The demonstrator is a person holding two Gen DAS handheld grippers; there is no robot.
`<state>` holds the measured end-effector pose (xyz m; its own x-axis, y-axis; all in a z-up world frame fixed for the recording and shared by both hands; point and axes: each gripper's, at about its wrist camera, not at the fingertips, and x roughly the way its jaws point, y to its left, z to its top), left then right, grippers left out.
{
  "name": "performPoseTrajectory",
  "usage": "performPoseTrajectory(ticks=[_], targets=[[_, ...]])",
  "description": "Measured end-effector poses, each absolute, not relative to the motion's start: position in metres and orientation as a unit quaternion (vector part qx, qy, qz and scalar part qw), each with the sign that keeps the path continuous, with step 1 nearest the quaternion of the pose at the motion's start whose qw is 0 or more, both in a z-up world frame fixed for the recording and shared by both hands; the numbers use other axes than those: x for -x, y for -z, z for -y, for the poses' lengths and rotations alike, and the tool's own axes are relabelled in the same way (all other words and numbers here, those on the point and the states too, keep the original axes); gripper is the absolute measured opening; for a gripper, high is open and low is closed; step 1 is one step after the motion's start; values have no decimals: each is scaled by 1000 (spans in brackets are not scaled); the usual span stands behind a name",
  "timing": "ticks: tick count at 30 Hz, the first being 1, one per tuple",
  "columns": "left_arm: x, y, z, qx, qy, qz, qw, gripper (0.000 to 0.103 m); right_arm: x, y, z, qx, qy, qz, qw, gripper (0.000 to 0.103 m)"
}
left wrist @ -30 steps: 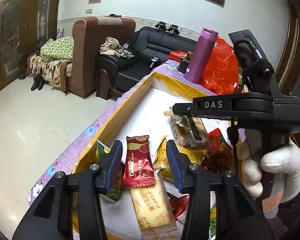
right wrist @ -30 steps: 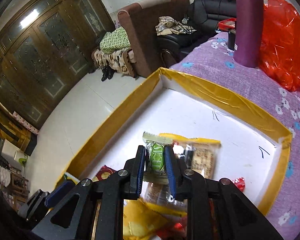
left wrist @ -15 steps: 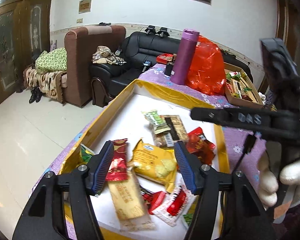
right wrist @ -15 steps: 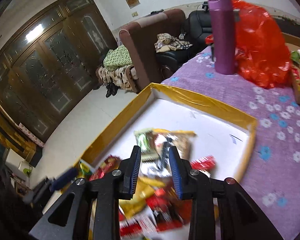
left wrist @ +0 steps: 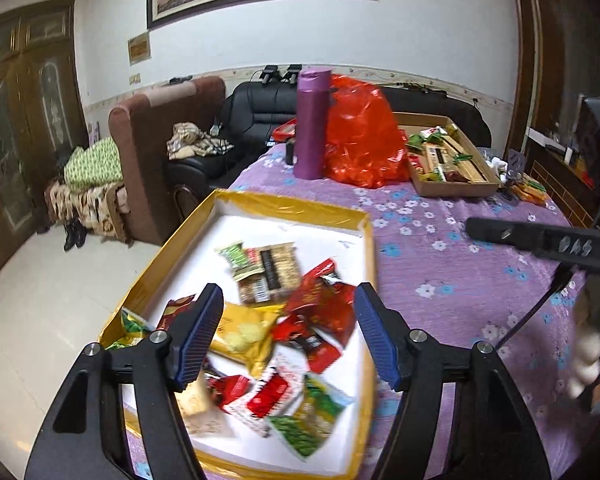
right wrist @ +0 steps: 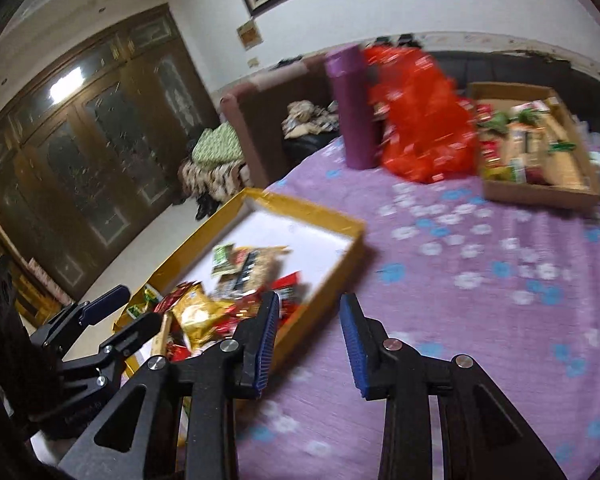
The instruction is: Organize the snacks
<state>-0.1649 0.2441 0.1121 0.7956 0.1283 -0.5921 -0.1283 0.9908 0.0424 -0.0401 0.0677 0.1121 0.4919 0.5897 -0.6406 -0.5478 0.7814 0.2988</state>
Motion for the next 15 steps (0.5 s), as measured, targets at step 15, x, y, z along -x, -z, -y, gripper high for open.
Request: performPoseTrajectory(ticks=[15], targets=[[172,-137,-153,-77,-51,-288,953,81,50,-239,165,11,-148,-262,953,39]])
